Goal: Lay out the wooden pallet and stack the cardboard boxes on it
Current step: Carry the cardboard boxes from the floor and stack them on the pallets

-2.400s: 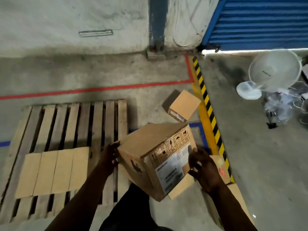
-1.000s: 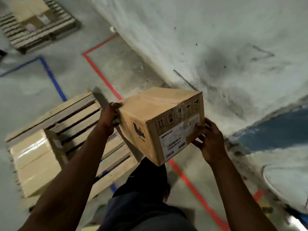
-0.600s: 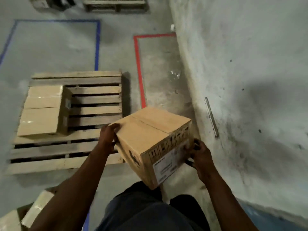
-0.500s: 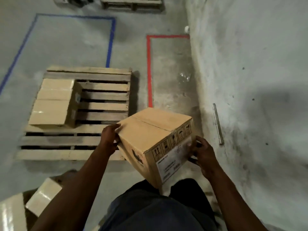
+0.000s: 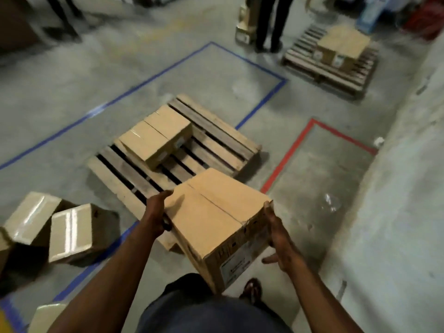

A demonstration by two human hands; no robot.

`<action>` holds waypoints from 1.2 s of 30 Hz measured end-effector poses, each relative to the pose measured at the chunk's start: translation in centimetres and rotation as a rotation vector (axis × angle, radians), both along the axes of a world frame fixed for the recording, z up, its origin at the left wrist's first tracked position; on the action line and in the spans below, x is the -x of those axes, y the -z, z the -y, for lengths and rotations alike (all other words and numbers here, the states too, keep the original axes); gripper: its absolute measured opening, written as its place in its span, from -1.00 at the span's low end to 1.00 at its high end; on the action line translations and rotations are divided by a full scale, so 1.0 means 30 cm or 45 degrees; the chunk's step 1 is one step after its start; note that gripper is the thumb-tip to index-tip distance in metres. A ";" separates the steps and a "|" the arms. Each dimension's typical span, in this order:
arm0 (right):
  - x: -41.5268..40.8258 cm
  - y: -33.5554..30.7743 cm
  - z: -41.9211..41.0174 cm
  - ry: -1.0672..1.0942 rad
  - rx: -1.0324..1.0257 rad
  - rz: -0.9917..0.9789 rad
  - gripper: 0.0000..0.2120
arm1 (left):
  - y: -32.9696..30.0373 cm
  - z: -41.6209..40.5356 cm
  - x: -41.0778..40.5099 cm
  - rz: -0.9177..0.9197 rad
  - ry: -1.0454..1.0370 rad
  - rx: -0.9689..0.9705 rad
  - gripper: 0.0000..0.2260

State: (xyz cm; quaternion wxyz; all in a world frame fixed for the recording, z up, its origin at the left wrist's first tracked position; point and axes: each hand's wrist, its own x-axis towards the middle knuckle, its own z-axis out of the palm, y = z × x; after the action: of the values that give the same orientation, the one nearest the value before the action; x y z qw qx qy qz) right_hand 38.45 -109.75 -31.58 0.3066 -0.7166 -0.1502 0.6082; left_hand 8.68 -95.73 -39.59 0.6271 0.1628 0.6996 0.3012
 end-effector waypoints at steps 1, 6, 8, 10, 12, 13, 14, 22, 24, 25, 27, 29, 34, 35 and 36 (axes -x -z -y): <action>-0.035 -0.016 -0.067 -0.051 -0.011 -0.036 0.18 | -0.007 -0.026 -0.015 0.015 -0.035 -0.024 -0.59; -0.085 0.026 -0.444 -0.299 0.095 -0.120 -0.06 | 0.040 -0.157 0.041 -0.057 -0.323 -0.046 -0.38; -0.067 0.094 -0.598 -0.440 0.150 -0.096 -0.22 | 0.104 -0.219 0.079 -0.075 -0.443 -0.050 -0.35; -0.034 0.172 -0.746 -0.571 0.172 -0.046 -0.28 | 0.165 -0.297 0.096 -0.086 -0.510 -0.078 -0.34; -0.003 0.268 -0.906 -0.646 0.192 0.066 -0.21 | 0.251 -0.408 0.109 -0.132 -0.564 -0.113 -0.36; 0.009 0.319 -0.985 -0.669 0.201 0.102 -0.24 | 0.293 -0.464 0.113 -0.153 -0.588 -0.128 -0.36; 0.016 0.359 -1.049 -0.682 0.202 0.124 -0.30 | 0.322 -0.509 0.113 -0.166 -0.598 -0.136 -0.36; 0.056 0.902 -1.501 -0.842 0.103 0.280 -0.74 | 0.712 -0.921 0.148 -0.345 -0.589 -0.080 -0.39; 0.071 1.089 -1.601 -0.884 0.058 0.281 -0.88 | 0.847 -1.011 0.170 -0.393 -0.582 -0.116 -0.39; 0.081 1.198 -1.652 -0.901 0.047 0.262 -0.90 | 0.931 -1.058 0.179 -0.440 -0.570 -0.136 -0.39; 0.105 1.413 -1.739 -0.930 0.028 0.215 -0.86 | 1.094 -1.143 0.201 -0.581 -0.516 -0.160 -0.40; 0.143 1.588 -1.805 -0.951 0.037 0.171 -0.81 | 1.228 -1.203 0.238 -0.671 -0.455 -0.157 -0.44; 0.206 1.901 -1.959 -0.996 0.106 0.053 -0.75 | 1.491 -1.344 0.323 -0.715 -0.458 -0.060 -0.39; 0.217 1.942 -1.988 -0.993 0.121 0.031 -0.76 | 1.533 -1.376 0.338 -0.705 -0.451 -0.059 -0.38; 0.227 1.979 -2.017 -0.985 0.124 0.017 -0.74 | 1.565 -1.412 0.354 -0.691 -0.442 -0.060 -0.37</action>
State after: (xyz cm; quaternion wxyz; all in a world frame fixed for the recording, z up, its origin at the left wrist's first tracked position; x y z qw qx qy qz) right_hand 31.63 -49.24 -90.94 0.0194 -0.6249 -0.3823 0.6805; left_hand -1.93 -53.36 -86.55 0.3532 0.1299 0.8514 0.3653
